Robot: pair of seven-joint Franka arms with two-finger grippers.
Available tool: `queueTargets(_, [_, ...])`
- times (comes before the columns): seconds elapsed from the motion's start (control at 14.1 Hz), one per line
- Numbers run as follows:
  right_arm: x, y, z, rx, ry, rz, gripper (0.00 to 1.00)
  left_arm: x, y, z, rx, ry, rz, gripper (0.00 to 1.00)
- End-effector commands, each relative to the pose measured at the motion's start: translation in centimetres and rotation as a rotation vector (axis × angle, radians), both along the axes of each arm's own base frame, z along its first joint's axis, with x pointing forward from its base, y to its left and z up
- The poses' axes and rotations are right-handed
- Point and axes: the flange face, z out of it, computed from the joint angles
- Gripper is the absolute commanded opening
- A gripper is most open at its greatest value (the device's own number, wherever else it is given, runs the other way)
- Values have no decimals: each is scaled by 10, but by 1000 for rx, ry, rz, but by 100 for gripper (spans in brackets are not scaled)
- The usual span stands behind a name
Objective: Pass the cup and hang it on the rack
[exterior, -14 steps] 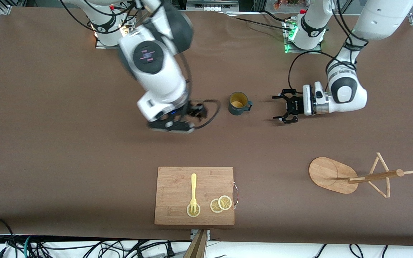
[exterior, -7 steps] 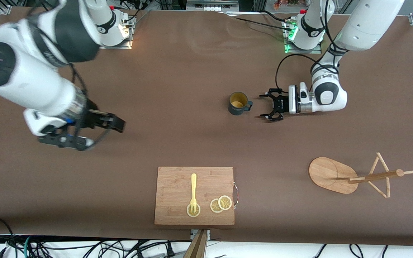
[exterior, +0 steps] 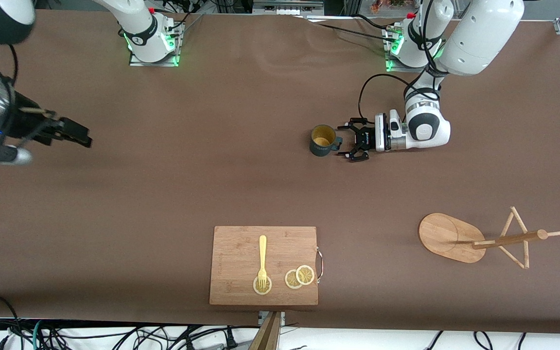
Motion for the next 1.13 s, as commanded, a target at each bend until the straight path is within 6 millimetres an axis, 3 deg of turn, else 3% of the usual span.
queueTargets(0.0, [-40, -7, 7, -26, -8, 34, 100, -12, -6, -11, -4, -63, -1, 100])
queueTargets(0.28, [-65, -32, 14, -31, -20, -3, 100, -14, -14, -12, -12, -93, 7, 97])
queueTargets(0.5, [-64, -31, 15, -34, -20, 0, 100, -11, -15, -11, -15, -109, 11, 57])
queueTargets(0.57, [-61, -33, 18, -37, -27, 3, 100, -10, -15, -10, -15, -110, 11, 29])
queueTargets(0.71, [-47, -37, 22, -42, -27, 38, 100, -10, -15, -10, -15, -111, 12, 7])
queueTargets(0.78, [-46, -37, 24, -45, -12, 39, 100, -10, -14, -10, -17, -111, 15, 0])
queueTargets(1.06, [-43, -37, 20, -39, -4, 42, 100, 1, -8, 4, -24, -15, 68, 0])
